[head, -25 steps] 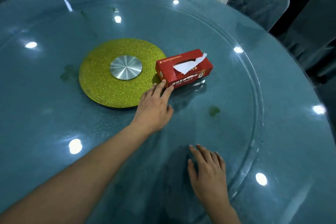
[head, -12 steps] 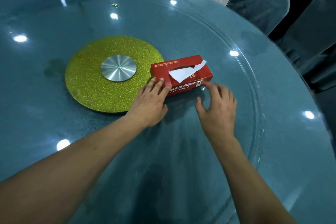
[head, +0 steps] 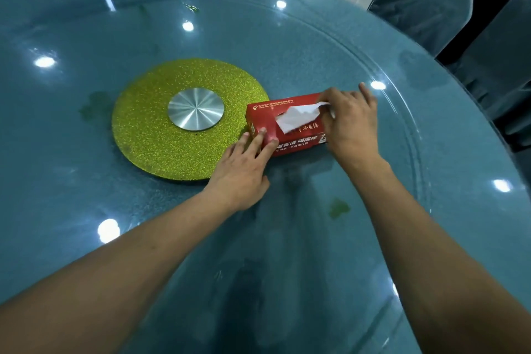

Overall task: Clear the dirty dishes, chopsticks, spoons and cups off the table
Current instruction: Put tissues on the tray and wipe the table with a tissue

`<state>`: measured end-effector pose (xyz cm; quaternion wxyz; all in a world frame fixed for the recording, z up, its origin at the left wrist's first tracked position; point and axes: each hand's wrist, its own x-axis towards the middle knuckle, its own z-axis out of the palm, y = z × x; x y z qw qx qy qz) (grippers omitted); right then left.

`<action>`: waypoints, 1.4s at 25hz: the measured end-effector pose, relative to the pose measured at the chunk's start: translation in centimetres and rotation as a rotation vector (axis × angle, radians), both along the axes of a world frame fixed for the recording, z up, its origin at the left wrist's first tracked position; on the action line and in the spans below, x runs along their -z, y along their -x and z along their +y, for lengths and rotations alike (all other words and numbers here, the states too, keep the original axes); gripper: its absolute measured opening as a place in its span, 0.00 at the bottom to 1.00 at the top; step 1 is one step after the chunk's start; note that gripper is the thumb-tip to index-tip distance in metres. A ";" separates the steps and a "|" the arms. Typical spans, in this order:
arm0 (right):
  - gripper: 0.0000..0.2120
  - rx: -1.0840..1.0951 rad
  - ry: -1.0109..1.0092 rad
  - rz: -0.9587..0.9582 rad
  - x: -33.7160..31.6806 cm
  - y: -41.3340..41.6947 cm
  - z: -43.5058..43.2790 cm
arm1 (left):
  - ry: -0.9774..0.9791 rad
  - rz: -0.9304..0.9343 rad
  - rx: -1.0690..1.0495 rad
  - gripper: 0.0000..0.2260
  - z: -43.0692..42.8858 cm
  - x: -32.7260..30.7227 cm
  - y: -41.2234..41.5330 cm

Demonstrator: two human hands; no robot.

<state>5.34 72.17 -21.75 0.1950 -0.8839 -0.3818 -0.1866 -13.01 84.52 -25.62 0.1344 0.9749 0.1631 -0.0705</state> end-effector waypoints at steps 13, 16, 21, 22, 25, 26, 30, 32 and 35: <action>0.08 -0.211 0.274 0.143 0.3 2.5 -3.2 | 0.008 0.008 -0.022 0.35 -0.4 -0.4 0.1; 0.09 -0.217 0.429 0.204 1.0 1.6 -0.9 | -0.004 -0.001 -0.018 0.35 -0.3 -0.3 0.0; 0.10 -0.211 0.424 0.258 1.7 0.9 0.6 | -0.005 -0.001 -0.019 0.35 -0.2 -0.3 -0.1; 0.11 -0.202 0.369 0.247 1.8 1.1 0.6 | -0.007 0.000 -0.024 0.36 -0.1 -0.3 -0.2; 0.14 -0.163 0.244 0.245 1.7 1.9 0.2 | -0.011 0.011 -0.041 0.36 -0.2 -0.1 -0.2; 0.13 -0.166 0.211 0.251 1.5 2.2 0.0 | -0.009 0.014 -0.048 0.36 -0.3 -0.1 -0.2; 0.11 -0.191 0.005 0.296 0.1 3.9 -1.6 | 0.014 0.019 -0.055 0.35 -0.6 -0.3 -0.5; 0.10 -0.180 -0.087 0.318 -1.1 5.2 -2.8 | 0.033 0.020 -0.044 0.36 -0.3 -0.5 -0.6; 0.11 -0.143 -0.165 0.366 -2.6 7.4 -4.6 | 0.140 0.031 -0.064 0.40 0.4 -0.5 -0.7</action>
